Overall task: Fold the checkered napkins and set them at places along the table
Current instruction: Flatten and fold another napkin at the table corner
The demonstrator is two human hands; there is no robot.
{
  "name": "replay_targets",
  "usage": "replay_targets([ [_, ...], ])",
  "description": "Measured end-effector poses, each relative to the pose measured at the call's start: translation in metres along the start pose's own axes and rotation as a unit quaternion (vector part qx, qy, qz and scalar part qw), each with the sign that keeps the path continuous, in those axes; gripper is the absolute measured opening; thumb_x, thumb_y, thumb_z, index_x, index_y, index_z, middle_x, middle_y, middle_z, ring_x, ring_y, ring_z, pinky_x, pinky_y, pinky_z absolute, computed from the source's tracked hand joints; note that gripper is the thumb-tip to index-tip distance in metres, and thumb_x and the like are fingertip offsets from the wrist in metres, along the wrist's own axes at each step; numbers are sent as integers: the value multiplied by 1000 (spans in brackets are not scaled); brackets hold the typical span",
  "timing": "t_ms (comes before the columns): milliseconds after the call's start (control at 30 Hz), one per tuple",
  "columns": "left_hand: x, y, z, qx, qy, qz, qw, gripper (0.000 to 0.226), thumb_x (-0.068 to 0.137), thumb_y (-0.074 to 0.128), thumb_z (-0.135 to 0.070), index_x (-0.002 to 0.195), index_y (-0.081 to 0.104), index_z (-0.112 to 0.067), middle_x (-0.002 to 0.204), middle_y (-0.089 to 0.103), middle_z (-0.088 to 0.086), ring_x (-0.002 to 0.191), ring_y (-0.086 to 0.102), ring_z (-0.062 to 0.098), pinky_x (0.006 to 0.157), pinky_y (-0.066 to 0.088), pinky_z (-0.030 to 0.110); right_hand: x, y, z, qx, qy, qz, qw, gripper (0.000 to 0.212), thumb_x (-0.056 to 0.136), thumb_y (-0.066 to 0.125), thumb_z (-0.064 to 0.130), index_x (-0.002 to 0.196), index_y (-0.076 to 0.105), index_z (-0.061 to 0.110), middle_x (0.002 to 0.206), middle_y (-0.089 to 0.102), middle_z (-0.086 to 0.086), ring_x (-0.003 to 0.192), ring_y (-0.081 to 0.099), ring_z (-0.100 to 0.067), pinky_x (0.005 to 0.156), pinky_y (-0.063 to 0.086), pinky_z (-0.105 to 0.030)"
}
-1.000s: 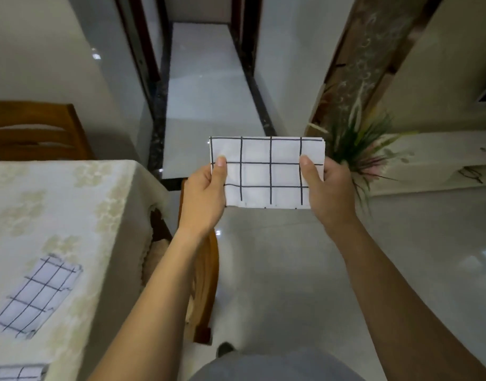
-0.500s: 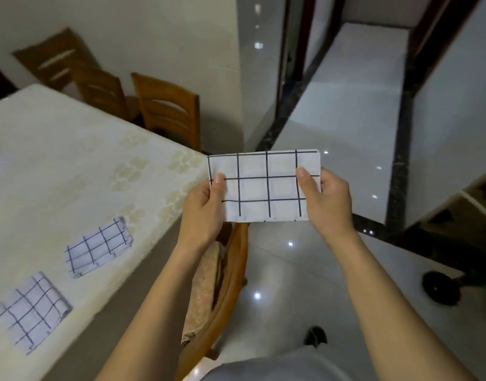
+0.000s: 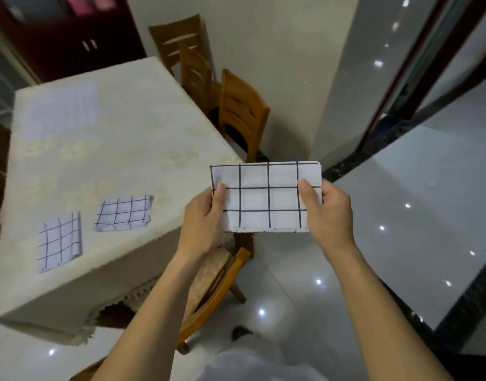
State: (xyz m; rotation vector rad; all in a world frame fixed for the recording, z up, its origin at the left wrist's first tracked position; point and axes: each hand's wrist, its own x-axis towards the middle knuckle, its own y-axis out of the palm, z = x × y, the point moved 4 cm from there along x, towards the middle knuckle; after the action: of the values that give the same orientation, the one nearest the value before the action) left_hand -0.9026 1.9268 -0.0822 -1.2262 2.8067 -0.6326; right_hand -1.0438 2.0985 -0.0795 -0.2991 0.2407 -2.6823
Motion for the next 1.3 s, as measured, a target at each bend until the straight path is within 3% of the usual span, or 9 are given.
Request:
replay_targets([
  [267, 92, 65, -2, -40, -18, -7, 999, 43, 108, 41, -39, 71, 55, -22, 68, 62, -7, 61, 57, 2, 55, 37, 16, 115, -28, 1, -55, -26, -5, 998, 15, 100, 60, 32, 100, 72, 23, 92, 74, 12, 86, 71, -2, 70, 56, -16],
  [367, 133, 75, -16, -27, 0, -12, 1000, 42, 107, 42, -39, 70, 55, -22, 64, 63, -15, 61, 59, 3, 53, 40, 17, 154, -29, -7, -46, -19, -21, 999, 15, 100, 60, 34, 100, 71, 24, 92, 74, 12, 87, 70, -2, 69, 56, -17],
  [567, 173, 63, 10, 25, -39, -84, 995, 49, 108, 40, -38, 64, 39, -17, 51, 44, -15, 51, 40, 7, 50, 29, 20, 220, 21, -34, -19, -16, 68, 997, 18, 100, 60, 31, 100, 72, 17, 87, 73, 14, 81, 69, 4, 64, 51, -13],
  [700, 192, 58, 20, 62, -70, -164, 982, 51, 109, 39, -37, 62, 30, -18, 47, 35, -13, 47, 30, 8, 49, 24, 21, 274, 64, -40, 13, -44, 173, 984, 11, 100, 60, 28, 97, 71, 27, 85, 74, 22, 85, 70, 3, 68, 52, -12],
  [967, 218, 76, 10, 139, -130, -297, 936, 51, 109, 38, -37, 63, 28, -16, 55, 26, -4, 50, 27, 10, 51, 20, 27, 354, 108, -60, 42, -62, 338, 938, 15, 101, 59, 23, 106, 71, 16, 89, 71, 16, 79, 68, 8, 59, 50, -9],
  [1033, 209, 81, 16, 137, -154, -343, 917, 52, 109, 37, -38, 64, 31, -12, 56, 29, -2, 52, 28, 11, 53, 19, 30, 363, 125, -61, 28, -81, 384, 920, 18, 100, 60, 30, 99, 71, 18, 88, 74, 0, 83, 72, -9, 62, 58, -26],
  [1100, 193, 82, 22, 128, -182, -397, 891, 54, 109, 37, -39, 65, 34, -9, 57, 31, -1, 52, 29, 10, 54, 19, 30, 364, 147, -56, 16, -112, 429, 896, 41, 98, 59, 46, 93, 68, 6, 88, 70, -22, 83, 68, -37, 67, 57, -54],
  [1133, 183, 80, 24, 123, -195, -422, 877, 54, 109, 37, -40, 64, 34, -9, 57, 31, -3, 52, 29, 10, 53, 19, 29, 360, 159, -52, 15, -126, 453, 882, 52, 97, 57, 52, 93, 64, 1, 87, 67, -26, 80, 65, -43, 66, 55, -58],
  [1300, 142, 56, 33, 119, -232, -508, 821, 56, 109, 39, -40, 67, 39, -4, 57, 33, -2, 53, 30, 8, 54, 21, 29, 325, 213, -35, 35, -156, 528, 834, 38, 100, 57, 43, 88, 67, 8, 77, 67, -15, 68, 61, -26, 64, 51, -43],
])
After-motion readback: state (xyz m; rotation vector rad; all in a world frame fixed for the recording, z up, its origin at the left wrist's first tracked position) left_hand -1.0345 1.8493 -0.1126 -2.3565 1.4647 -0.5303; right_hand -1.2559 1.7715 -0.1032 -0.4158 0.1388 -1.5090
